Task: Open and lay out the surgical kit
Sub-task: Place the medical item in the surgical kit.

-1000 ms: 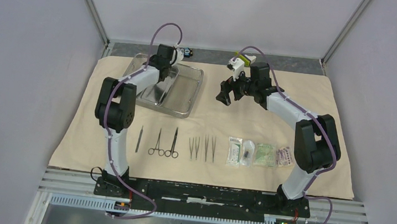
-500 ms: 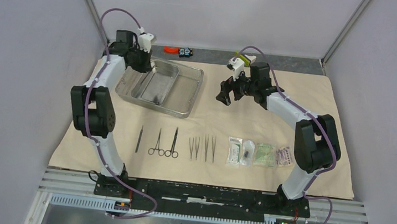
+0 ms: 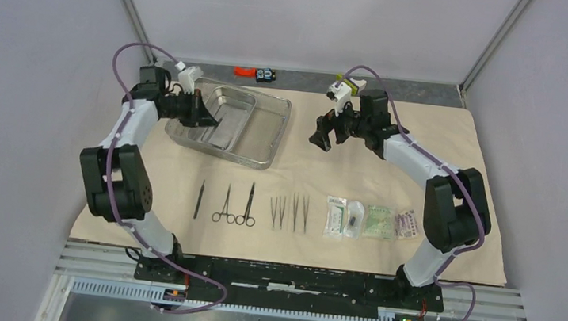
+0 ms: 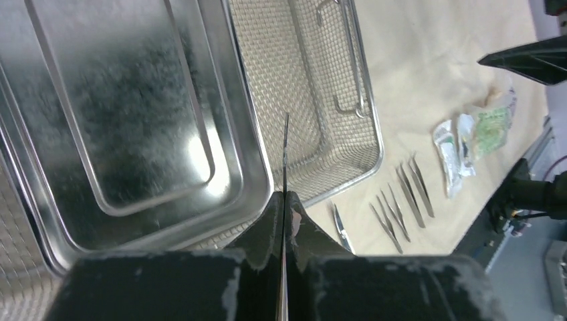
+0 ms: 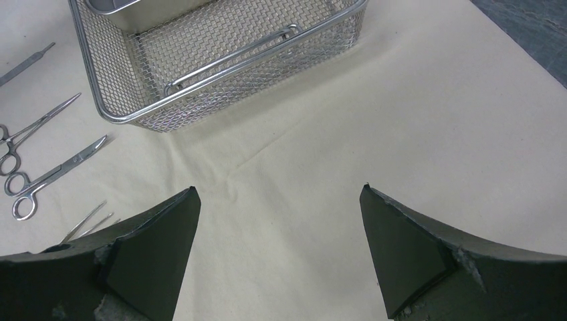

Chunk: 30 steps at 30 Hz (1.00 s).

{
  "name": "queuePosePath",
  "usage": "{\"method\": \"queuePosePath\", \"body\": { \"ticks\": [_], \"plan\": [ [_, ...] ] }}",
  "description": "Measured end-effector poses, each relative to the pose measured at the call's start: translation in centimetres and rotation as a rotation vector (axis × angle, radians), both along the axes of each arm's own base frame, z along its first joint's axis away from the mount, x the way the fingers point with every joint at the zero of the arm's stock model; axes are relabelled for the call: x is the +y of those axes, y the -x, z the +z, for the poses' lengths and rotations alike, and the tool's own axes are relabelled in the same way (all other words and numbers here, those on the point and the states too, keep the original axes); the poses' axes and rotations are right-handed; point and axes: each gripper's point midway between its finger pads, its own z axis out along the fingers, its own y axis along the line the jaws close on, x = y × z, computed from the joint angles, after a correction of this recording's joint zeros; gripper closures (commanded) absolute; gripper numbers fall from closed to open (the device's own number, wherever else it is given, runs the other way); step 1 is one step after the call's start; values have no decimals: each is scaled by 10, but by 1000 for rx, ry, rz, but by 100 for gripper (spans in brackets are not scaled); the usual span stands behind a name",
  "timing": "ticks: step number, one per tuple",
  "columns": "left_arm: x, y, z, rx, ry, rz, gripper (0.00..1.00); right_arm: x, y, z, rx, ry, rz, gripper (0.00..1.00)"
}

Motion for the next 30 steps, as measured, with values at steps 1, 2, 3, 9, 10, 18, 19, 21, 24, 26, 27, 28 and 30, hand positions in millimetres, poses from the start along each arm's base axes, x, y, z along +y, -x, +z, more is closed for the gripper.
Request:
{"method": "queuePosePath", "body": {
  "ticks": [1,2,3,9,10,18,19,21,24,26,27,28,30],
  "plan": [
    [3,7,2,3,8,6,98,0,0,0,-1,-3,1,3],
    [7,16,4,3,19,11,98,0,1,0,1,-4,1,3],
    [12,25,6,6,22,21,98,1,1,-1,3,-6,2,3],
    [51,66,5,32,21,77,98,1,7,-4,11,-20,2,3],
    [58,72,1,46,19,86,98,0,9,-4,11,-22,2,3],
    [80,123,-33,202,13,125,98,3,14,5,-16,-47,8,3],
    [80,127,-35,222,9,125,98,4,14,6,-19,-51,9,3],
    [81,131,-38,246,3,128,98,6,16,6,-20,-53,13,3],
    [83,133,-45,288,-4,132,98,10,19,4,-19,-54,23,3],
    [85,133,-51,316,-3,136,98,12,20,4,-19,-54,28,3],
    [86,133,-55,332,1,138,98,13,21,4,-20,-54,30,3],
    [86,134,-58,347,5,139,98,14,21,5,-21,-54,32,3],
    [86,134,-62,365,10,138,98,15,22,5,-21,-54,35,3]
  ]
}}
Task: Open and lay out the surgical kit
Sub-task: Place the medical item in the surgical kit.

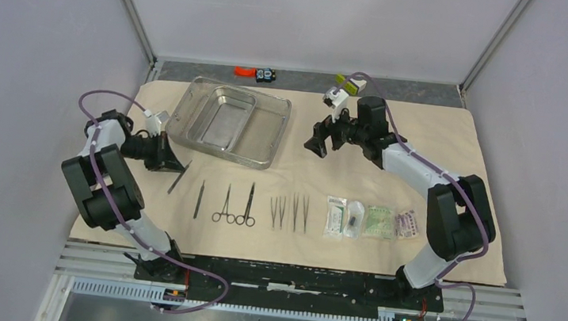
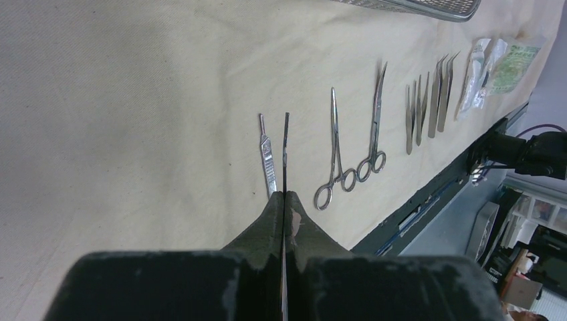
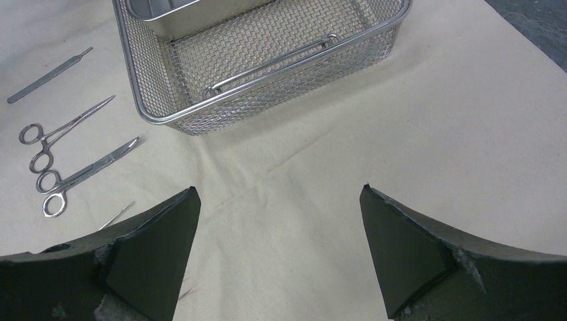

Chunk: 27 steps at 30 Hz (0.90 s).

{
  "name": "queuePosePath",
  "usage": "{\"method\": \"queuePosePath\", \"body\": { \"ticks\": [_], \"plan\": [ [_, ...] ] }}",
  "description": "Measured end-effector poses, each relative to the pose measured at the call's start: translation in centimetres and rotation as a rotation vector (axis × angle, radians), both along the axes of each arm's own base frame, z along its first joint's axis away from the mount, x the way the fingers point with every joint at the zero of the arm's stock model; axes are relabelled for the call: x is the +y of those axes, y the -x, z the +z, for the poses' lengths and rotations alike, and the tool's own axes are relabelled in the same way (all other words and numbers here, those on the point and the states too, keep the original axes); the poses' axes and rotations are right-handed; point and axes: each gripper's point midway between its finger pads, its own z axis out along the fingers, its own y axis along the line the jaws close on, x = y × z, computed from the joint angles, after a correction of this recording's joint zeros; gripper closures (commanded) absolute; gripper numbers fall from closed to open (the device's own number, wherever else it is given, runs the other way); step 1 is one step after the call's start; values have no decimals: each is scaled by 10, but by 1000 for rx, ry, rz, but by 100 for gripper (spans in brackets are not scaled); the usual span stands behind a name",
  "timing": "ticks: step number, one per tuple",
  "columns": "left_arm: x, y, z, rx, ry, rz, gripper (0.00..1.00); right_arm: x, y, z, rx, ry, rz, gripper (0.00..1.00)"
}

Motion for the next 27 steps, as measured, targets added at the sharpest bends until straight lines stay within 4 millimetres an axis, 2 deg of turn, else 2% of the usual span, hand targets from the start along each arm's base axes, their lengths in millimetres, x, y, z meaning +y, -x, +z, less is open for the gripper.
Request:
{"method": "queuePosePath", "body": {
  "ticks": [6,11,15,18,22,24,27],
  "plan": [
    [-1,-4,-3,-9,22,-1,98,3,1,1,-4,-1,7,3],
    [-8,-13,9,-119,63,-44,98,17,11,4,-10,-26,54,3],
    [-21,-9,33,-287,87,-155,98,51,38,13,-19,-64,176,1],
    [-35,4,49,-399,116,-263,98,84,66,25,-20,-93,302,10],
    [-54,19,63,-531,161,-394,98,126,87,53,-50,-154,448,21],
    [-64,22,67,-579,177,-450,98,141,95,61,-46,-180,501,26],
    [-88,27,72,-628,210,-556,98,158,107,63,-20,-201,568,32]
  ]
}}
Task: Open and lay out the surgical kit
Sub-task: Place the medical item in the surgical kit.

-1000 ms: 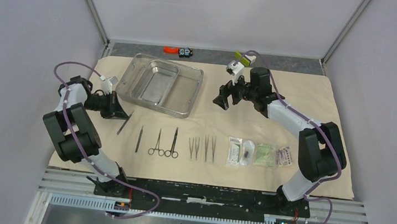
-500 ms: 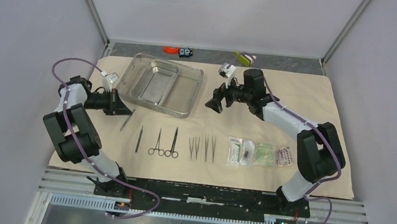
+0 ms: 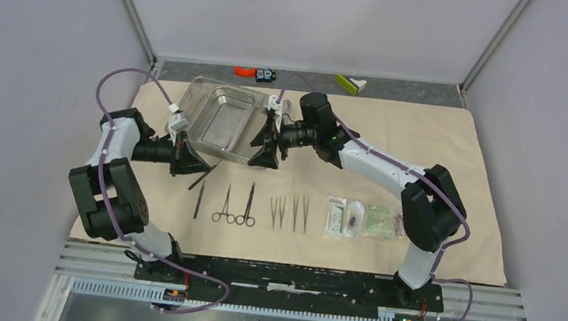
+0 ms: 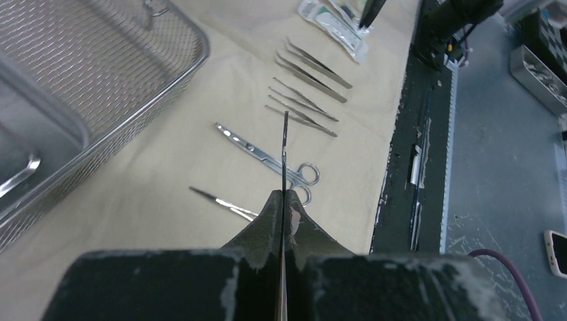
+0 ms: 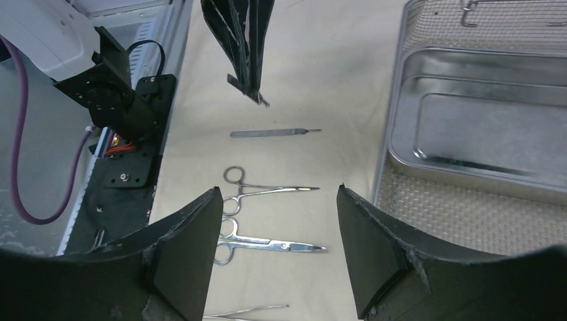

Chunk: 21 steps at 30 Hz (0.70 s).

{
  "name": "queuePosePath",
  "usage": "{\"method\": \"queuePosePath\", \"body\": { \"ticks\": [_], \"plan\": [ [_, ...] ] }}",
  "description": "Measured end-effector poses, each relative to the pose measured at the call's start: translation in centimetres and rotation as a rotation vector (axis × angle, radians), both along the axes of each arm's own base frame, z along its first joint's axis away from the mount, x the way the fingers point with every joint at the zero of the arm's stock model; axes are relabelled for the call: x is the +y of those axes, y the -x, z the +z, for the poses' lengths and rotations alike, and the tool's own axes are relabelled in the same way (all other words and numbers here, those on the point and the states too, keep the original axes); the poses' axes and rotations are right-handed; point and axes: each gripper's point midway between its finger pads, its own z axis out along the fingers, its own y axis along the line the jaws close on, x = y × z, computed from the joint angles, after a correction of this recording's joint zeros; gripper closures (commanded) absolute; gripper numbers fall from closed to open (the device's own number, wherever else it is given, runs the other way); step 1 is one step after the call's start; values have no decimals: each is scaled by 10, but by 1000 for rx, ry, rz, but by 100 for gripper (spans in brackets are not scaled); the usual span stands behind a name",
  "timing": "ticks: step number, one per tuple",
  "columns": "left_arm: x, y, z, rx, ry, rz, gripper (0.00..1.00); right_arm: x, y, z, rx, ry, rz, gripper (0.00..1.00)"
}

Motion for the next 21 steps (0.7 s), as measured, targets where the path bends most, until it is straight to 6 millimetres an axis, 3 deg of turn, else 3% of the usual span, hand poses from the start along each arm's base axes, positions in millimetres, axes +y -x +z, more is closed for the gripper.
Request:
{"method": "queuePosePath", "body": {
  "ticks": [7,21],
  "plan": [
    [-40,14,16,-92,25,-157,98,13,19,-12,50,17,100,34],
    [-49,15,24,-152,24,-203,98,28,47,-22,48,33,209,44]
  ]
}}
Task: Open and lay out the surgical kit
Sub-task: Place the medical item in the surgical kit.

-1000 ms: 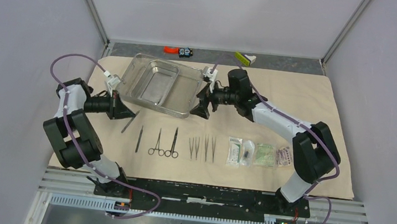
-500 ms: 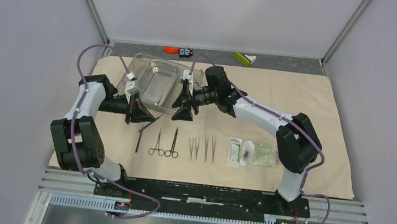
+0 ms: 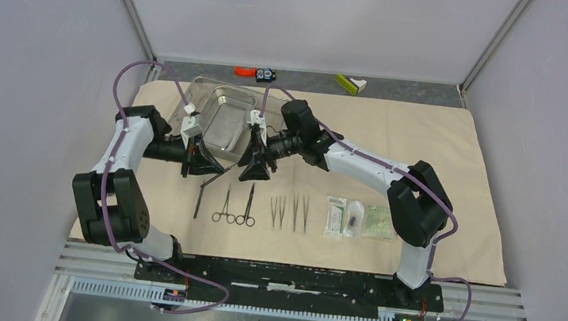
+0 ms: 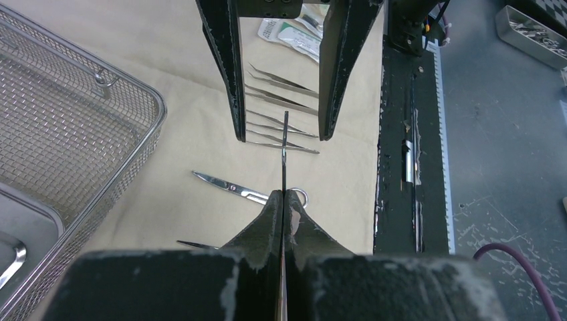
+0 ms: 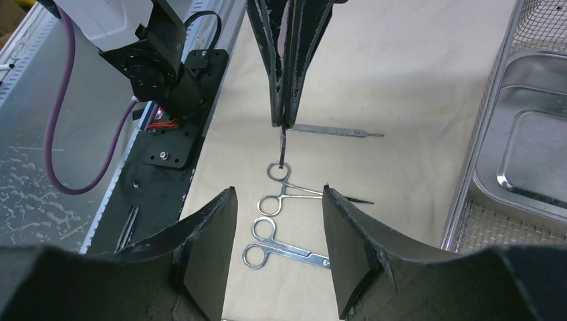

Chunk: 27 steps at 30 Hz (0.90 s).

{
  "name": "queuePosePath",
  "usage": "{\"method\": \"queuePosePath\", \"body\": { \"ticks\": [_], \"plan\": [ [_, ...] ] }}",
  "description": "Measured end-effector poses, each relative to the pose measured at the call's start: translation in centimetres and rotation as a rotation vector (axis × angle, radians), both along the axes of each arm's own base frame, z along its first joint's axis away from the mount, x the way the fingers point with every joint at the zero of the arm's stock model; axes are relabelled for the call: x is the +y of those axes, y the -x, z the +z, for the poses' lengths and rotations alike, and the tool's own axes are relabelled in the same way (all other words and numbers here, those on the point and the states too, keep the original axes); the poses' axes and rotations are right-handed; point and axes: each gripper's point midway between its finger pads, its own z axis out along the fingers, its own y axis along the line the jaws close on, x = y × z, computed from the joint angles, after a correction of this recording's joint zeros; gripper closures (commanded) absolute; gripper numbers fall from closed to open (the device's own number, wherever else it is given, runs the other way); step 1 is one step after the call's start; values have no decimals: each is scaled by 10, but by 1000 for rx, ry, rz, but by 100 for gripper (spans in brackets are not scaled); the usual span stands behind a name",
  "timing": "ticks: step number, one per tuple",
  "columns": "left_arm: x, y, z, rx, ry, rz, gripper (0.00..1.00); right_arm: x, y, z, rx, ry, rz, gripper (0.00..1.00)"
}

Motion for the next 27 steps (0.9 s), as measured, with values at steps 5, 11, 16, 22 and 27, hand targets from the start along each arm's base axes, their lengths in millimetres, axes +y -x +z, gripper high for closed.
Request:
{"method": "queuePosePath", "body": {
  "ticks": [5,11,16,22,27],
  "plan": [
    [-1,4,0,-3,-7,-8,98,2,-1,-1,7,14,-2,44],
    [-4,12,-4,-20,-26,-14,98,9,-6,7,-14,17,-14,46],
    [-2,11,-9,-23,-47,-5,98,17,-5,14,-50,13,-5,49],
    [-1,8,-10,-24,-50,3,98,19,5,5,-69,46,16,53],
    [-1,7,-11,-26,-51,4,98,19,6,2,-76,57,13,59]
  ]
}}
